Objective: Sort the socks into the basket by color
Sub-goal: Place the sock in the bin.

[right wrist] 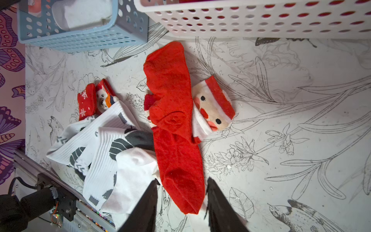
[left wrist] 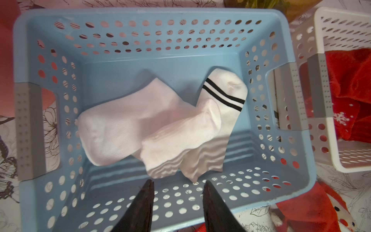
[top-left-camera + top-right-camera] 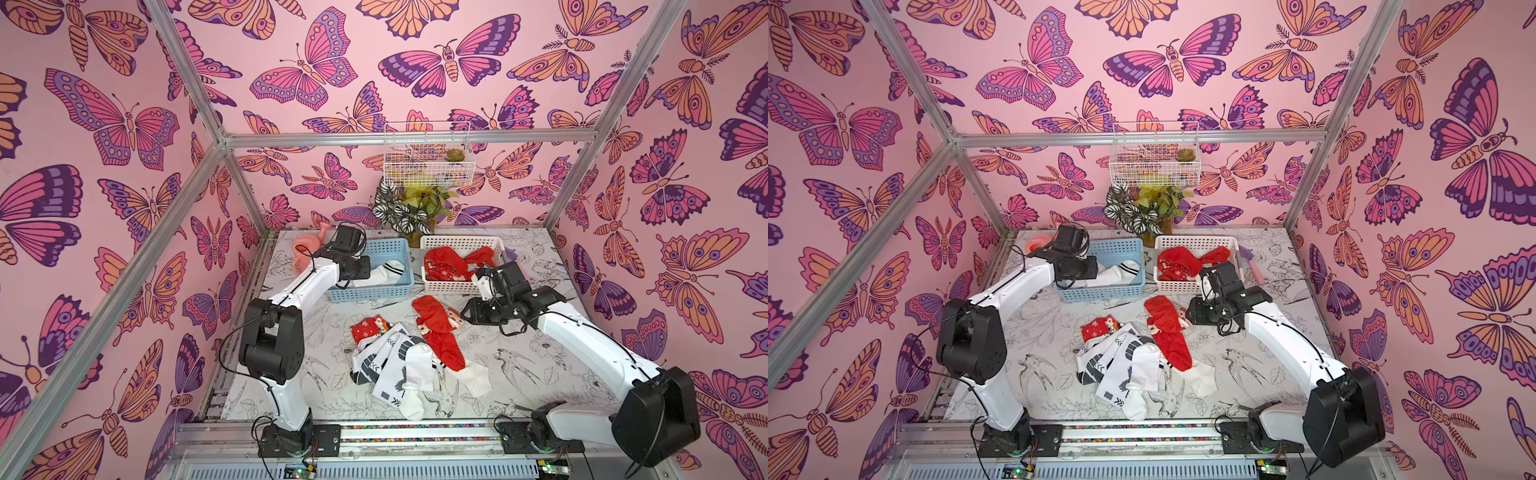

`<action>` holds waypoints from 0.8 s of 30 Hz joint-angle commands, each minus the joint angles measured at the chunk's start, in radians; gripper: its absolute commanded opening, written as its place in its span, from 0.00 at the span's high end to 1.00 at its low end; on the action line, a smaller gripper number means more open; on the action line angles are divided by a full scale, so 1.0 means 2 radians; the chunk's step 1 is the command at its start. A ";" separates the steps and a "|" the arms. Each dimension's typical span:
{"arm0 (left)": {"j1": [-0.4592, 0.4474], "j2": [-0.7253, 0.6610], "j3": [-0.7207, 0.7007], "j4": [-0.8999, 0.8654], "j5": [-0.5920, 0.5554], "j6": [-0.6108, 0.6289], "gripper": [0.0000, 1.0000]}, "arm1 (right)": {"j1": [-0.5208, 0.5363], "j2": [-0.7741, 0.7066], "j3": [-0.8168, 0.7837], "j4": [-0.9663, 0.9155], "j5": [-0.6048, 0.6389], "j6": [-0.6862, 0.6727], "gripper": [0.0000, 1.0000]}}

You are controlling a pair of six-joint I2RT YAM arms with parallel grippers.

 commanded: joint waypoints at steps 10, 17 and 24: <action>0.007 -0.069 -0.005 -0.050 0.014 0.007 0.57 | 0.010 -0.003 -0.021 0.030 0.033 0.033 0.53; 0.007 -0.097 0.000 -0.071 0.016 0.022 0.57 | 0.013 0.004 -0.046 0.066 0.034 0.069 0.52; 0.005 -0.117 -0.023 -0.070 0.015 0.024 0.57 | 0.027 0.014 -0.067 0.084 0.057 0.113 0.47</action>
